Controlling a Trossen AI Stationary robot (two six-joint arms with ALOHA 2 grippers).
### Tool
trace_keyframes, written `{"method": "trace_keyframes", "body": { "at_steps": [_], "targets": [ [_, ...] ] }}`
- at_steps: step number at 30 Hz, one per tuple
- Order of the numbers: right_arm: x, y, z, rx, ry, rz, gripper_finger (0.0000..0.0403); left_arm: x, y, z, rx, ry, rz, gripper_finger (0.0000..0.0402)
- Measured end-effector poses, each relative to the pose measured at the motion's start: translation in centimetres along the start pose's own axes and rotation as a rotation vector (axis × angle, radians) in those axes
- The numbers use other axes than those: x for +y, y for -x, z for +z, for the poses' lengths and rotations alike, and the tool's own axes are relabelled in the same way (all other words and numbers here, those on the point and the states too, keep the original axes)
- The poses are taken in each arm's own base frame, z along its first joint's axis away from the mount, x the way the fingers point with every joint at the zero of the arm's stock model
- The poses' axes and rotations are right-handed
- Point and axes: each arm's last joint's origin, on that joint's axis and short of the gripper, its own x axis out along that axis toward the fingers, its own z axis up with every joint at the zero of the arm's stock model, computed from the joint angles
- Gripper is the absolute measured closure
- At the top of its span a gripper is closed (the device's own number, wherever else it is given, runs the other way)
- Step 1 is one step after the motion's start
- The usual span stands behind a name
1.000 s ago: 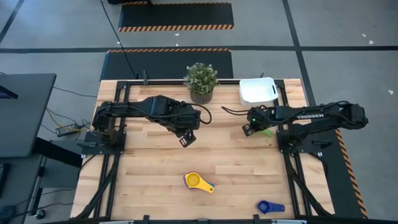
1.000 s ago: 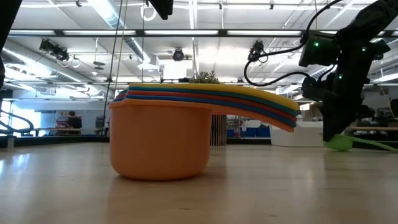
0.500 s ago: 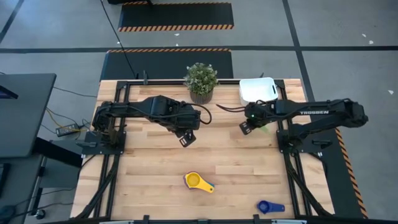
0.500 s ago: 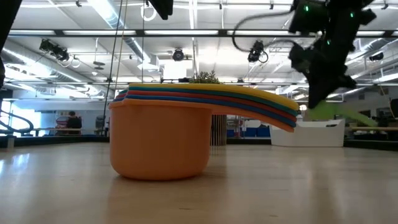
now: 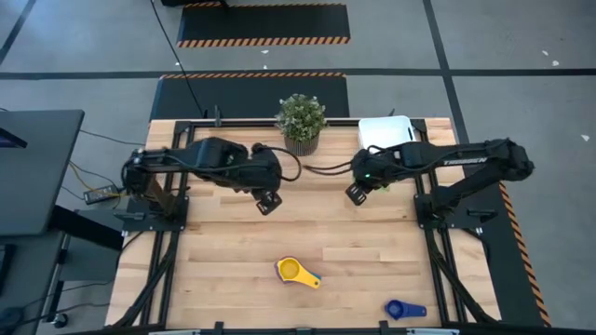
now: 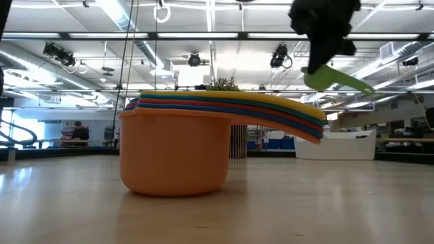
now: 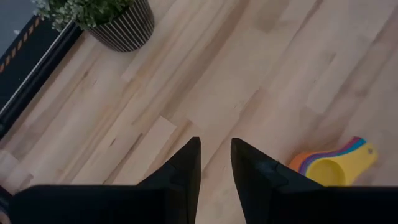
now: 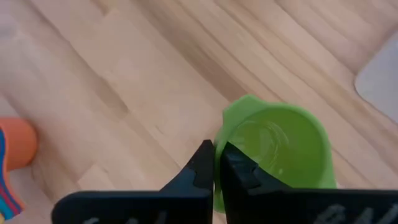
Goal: Nest measuring cups in basket
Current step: Stack the green measuring cup on top of the yellow measuring cup
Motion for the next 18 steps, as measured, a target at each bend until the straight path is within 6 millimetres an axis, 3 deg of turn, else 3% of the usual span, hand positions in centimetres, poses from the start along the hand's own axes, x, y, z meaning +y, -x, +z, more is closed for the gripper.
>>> {"method": "trace_keyframes", "body": {
  "at_steps": [9,18],
  "targets": [
    [5.7,0.6,3.5,0.043,0.055,-0.029,0.0392,1.7,4.2,-1.5,-0.093,0.030,-0.067,0.0306],
    [11.5,-0.3,4.2,0.071,0.005,-0.012,0.0392,3.0,6.7,-2.5,-0.155,-0.041,-0.104,0.0306]
  ]
}}
